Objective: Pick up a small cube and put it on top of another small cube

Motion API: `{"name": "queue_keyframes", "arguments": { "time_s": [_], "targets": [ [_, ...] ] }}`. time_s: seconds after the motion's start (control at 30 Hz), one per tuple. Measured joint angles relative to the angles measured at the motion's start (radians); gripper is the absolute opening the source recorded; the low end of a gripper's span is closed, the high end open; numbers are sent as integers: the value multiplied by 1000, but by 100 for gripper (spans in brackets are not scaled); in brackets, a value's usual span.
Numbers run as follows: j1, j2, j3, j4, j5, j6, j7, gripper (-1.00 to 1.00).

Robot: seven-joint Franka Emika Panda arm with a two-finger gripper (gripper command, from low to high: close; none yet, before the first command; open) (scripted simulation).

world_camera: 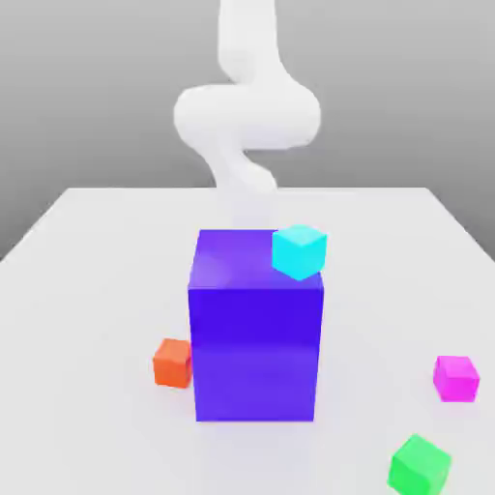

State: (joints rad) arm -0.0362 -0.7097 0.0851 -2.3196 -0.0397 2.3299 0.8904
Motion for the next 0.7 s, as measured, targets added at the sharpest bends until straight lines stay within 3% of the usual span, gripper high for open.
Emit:
{"name": "queue_keyframes", "arguments": {
  "time_s": [0.4, 0.7],
  "targets": [
    [-107, 440, 365, -94, -259, 143, 485, 0],
    [-17, 761, 480, -164, -437, 251, 835, 0]
  ]
}}
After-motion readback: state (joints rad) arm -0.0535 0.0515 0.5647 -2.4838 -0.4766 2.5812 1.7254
